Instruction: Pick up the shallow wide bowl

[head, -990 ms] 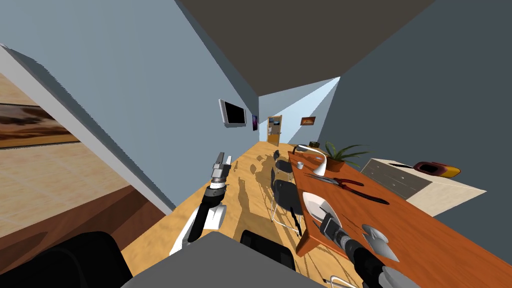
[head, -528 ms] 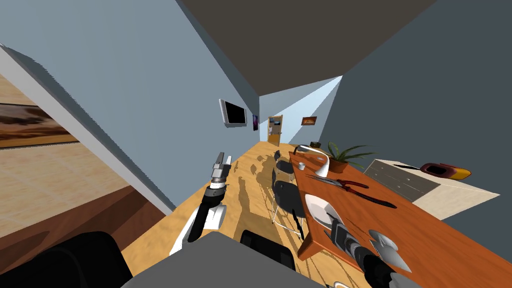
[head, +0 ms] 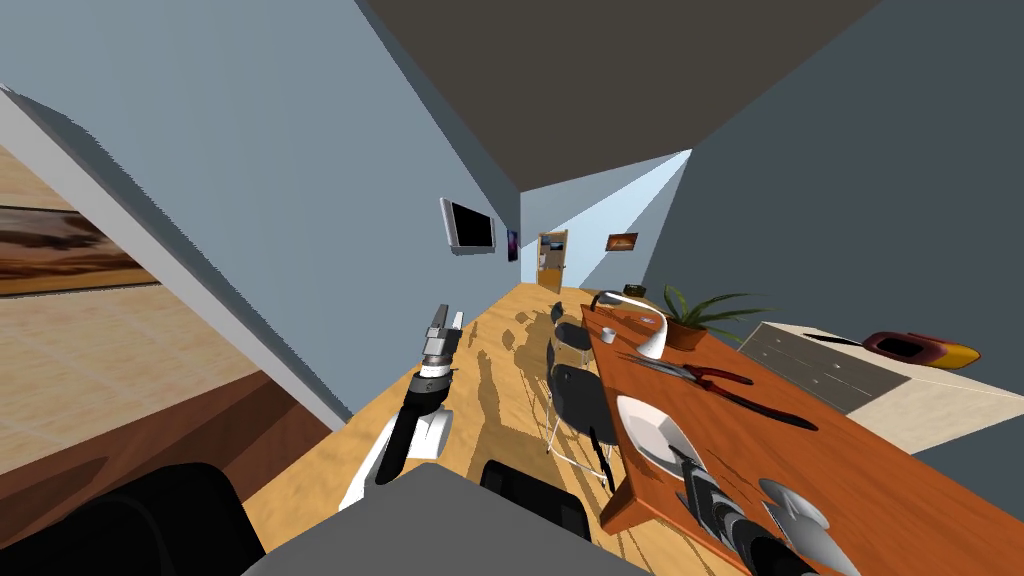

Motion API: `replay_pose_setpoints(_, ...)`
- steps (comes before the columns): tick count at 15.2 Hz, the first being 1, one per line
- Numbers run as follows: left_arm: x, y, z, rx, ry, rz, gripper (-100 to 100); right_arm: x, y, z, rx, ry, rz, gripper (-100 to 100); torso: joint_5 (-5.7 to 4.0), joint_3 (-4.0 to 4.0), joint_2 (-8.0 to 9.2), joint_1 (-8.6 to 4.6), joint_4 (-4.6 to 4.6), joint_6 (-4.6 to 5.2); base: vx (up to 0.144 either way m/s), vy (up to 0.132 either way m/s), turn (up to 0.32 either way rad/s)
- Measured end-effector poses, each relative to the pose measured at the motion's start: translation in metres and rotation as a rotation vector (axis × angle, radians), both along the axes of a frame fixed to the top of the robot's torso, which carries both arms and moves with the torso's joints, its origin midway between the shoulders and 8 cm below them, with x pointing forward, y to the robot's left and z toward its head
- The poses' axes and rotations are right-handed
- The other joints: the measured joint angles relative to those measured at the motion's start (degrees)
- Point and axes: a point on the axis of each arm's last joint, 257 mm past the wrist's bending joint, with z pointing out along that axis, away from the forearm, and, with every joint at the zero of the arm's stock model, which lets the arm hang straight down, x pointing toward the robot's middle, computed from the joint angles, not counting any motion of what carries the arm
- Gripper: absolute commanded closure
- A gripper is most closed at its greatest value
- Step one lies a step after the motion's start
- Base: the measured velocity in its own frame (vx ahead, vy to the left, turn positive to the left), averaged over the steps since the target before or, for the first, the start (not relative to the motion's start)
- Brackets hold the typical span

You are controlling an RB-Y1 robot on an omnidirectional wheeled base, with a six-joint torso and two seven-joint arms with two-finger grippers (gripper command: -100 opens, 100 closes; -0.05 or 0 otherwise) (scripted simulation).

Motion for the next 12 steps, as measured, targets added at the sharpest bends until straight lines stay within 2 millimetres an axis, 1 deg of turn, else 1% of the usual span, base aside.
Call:
replay_pose_setpoints(1, 0.0, 0.0, 0.0, 0.0, 0.0, 0.0, 0, -0.001, 0.0, -0.002, -0.006, 0.004, 0.001, -100, 0.01, 0.02, 0.04, -0.01, 0.01, 0.01, 0.027, -0.025, 0.03)
replay_pose_setpoints(4, 0.0, 0.0, 0.0, 0.0, 0.0, 0.0, 0, 0.0, 0.013, -0.011, -0.003, 0.0, -0.006, -100, -0.06, 0.03, 0.05, -0.34, 0.01, 0.0, 0.032, -0.076, 0.037)
replay_pose_setpoints(5, 0.0, 0.0, 0.0, 0.0, 0.0, 0.0, 0, 0.0, 0.014, -0.011, -0.005, 0.0, -0.007, 100, -0.07, 0.05, 0.09, -0.32, 0.02, 0.01, 0.008, -0.023, 0.006)
replay_pose_setpoints(9, 0.0, 0.0, 0.0, 0.0, 0.0, 0.0, 0, -0.001, 0.013, -0.011, -0.006, 0.0, -0.006, 100, 0.0, 0.13, 0.21, -0.06, 0.07, 0.02, 0.002, -0.004, 0.002)
replay_pose_setpoints(10, 0.0, 0.0, 0.0, 0.0, 0.0, 0.0, 0, -0.001, 0.013, -0.011, -0.006, 0.001, -0.006, 100, 0.01, 0.14, 0.22, -0.05, 0.07, 0.03, -0.013, 0.042, -0.035)
replay_pose_setpoints(12, 0.0, 0.0, 0.0, 0.0, 0.0, 0.0, 0, 0.0, 0.006, -0.007, -0.008, 0.001, -0.003, 100, 0.07, 0.21, 0.35, 0.2, 0.09, 0.07, -0.026, 0.065, -0.049)
